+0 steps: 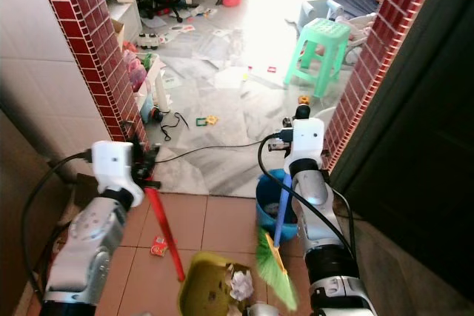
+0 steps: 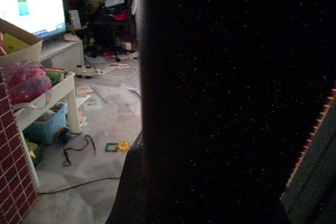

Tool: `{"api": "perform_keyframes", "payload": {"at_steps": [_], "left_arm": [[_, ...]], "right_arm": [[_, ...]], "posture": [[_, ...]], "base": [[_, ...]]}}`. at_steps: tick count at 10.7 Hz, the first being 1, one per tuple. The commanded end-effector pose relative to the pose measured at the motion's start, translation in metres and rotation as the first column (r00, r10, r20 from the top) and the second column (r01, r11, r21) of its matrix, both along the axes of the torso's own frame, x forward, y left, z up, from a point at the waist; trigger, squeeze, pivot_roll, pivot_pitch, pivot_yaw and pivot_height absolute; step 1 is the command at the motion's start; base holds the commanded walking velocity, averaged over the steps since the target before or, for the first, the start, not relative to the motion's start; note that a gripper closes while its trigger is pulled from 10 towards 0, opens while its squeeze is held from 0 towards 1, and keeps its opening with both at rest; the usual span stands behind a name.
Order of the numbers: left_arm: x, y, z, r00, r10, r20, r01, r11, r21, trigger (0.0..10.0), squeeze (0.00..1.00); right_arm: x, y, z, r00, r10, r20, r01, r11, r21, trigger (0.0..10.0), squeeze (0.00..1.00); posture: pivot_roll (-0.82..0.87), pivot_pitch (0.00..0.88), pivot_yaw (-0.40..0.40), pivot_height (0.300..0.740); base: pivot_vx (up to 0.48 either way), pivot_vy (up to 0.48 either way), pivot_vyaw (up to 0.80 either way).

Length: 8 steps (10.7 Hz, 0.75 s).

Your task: Sweep floor

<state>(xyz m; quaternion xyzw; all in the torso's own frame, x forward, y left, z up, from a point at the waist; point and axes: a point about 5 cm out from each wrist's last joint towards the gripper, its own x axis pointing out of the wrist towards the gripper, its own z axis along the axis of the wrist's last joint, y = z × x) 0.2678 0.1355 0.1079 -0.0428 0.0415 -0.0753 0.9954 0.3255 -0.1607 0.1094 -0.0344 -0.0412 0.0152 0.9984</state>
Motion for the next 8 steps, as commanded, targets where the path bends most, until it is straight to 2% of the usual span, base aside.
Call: {"api": "perform_keyframes", "payload": {"at_steps": [1,3,4,5,6,8], "left_arm": [[0.008,-0.002,0.016,0.999,0.013,0.051,-0.009,0.998,-0.070,10.0,0.00],[0.009,0.005,0.015,0.998,0.063,0.028,-0.059,0.991,-0.122,10.0,0.00],[0.010,0.013,0.016,0.994,0.106,0.029,-0.102,0.989,-0.110,10.0,0.00],[0.011,0.020,0.014,0.989,0.146,0.027,-0.144,0.987,-0.076,10.0,0.00],[0.013,0.031,0.008,0.978,0.206,0.029,-0.207,0.978,0.002,10.0,0.00],[0.016,0.040,0.002,0.966,0.260,0.020,-0.260,0.965,0.043,10.0,0.00]], "right_arm": [[0.004,-0.001,0.008,1.000,0.000,0.021,0.000,1.000,-0.015,10.0,0.00],[0.004,-0.003,0.006,1.000,-0.005,0.010,0.005,1.000,-0.020,10.0,0.00],[0.005,-0.005,0.005,1.000,-0.012,-0.012,0.012,1.000,-0.005,10.0,0.00],[0.006,-0.006,0.006,0.999,-0.019,-0.032,0.020,1.000,0.022,10.0,0.00],[0.010,-0.008,0.006,0.997,-0.031,-0.068,0.035,0.997,0.062,10.0,0.00],[0.010,-0.009,0.005,0.997,-0.032,-0.077,0.037,0.997,0.065,10.0,0.00]], "posture": [[-0.04,0.000,-0.025,0.740],[-0.04,0.000,-0.024,0.740],[-0.04,0.000,-0.024,0.740],[-0.04,0.000,-0.024,0.740],[-0.05,0.000,-0.024,0.740],[-0.06,0.000,-0.024,0.740]], "base": [[0.000,0.000,0.00],[0.000,0.000,0.00],[0.000,0.000,0.00],[0.000,0.000,0.00],[0.000,0.000,0.00],[0.000,0.000,0.00]]}}
